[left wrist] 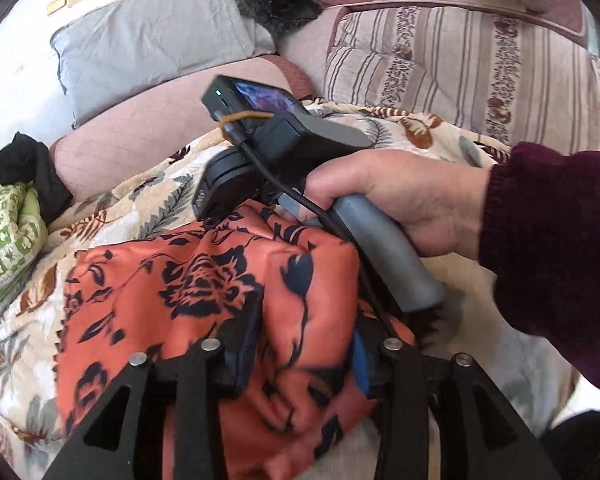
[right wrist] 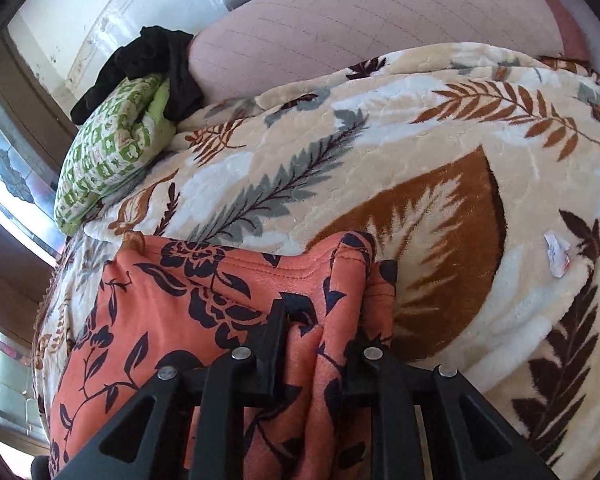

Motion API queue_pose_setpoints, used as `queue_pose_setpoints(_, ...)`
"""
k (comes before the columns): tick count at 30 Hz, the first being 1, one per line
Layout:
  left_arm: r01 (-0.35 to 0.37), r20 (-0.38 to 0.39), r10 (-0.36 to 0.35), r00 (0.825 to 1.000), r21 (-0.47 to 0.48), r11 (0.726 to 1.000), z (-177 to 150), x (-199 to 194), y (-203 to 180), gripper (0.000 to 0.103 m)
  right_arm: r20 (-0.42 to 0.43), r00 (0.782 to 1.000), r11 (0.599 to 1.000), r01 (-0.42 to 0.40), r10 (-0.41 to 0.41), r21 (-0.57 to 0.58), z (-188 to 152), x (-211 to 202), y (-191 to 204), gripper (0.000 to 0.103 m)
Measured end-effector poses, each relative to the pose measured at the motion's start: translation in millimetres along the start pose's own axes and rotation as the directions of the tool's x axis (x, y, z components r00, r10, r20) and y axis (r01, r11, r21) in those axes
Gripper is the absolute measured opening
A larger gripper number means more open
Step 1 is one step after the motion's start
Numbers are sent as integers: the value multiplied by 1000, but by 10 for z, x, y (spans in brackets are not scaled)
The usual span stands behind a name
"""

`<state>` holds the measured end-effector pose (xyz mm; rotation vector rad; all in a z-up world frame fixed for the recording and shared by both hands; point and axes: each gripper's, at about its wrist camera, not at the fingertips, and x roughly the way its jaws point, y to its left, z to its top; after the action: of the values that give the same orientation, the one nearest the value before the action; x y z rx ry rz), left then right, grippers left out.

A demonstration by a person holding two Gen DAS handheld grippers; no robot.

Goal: Fold small clothes

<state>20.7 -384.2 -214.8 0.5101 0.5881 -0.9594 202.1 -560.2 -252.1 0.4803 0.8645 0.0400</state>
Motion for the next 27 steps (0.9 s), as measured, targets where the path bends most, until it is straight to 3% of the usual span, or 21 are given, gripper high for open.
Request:
queue_pose_setpoints(2, 8, 28, -8, 1000, -2, 1000, -27, -257, 64, 60, 0, 1000, 999, 3, -3, 36, -3, -49, -35, 32)
queue_pose_setpoints(4, -3, 85, 5, 996, -19, 1000, -101, -548, 228, 66, 0, 1000, 998, 28, -28, 64, -8, -165, -36, 42)
queue_pose_setpoints(5, -21, 116, 25, 993, -38, 999, -118, -682, 335, 69, 4, 999, 996, 50, -50, 77, -15, -251, -30, 61)
queue_pose_setpoints(6, -37, 142, 46, 989, -65, 997, -151, -794, 470, 70, 17, 996, 993, 81, -83, 91, -30, -363, -21, 66)
queue_pose_setpoints(9, -91, 177, 125, 976, -187, 978, -170, -914, 884, 71, 115, 985, 988, 120, -130, 97, -109, -808, 50, 66)
queue_pose_setpoints(14, -128, 86, 164, 983, -328, 936, -326, -718, 1344, 71, 204, 972, 993, 110, -114, 31, -312, -1323, 471, 66)
queue_pose_setpoints(16, -151, 36, 171, 985, -311, 938, -414, -624, 1376, 71, 203, 976, 996, 79, -84, 34, -400, -1360, 668, 66)
queue_pose_setpoints(18, -199, -80, 183, 980, -288, 937, -534, -454, 1417, 71, 200, 979, 998, 36, -43, 42, -492, -1336, 849, 66)
queue_pose_setpoints(20, -183, -153, 141, 978, -309, 933, -710, -312, 1488, 71, 182, 983, 995, -14, -4, 94, -611, -1264, 952, 66)
queue_pose_setpoints(22, -167, -170, 115, 979, -336, 927, -807, -281, 1516, 71, 146, 989, 984, -52, 27, 170, -763, -1157, 962, 66)
queue_pose_setpoints(25, -177, -169, 136, 976, -256, 951, -822, -296, 1426, 72, 59, 998, 964, 22, -38, 264, -1062, -997, 818, 63)
queue_pose_setpoints(27, -190, -175, 154, 973, -218, 957, -846, -268, 1377, 72, 55, 998, 953, -3, -14, 302, -1281, -986, 669, 58)
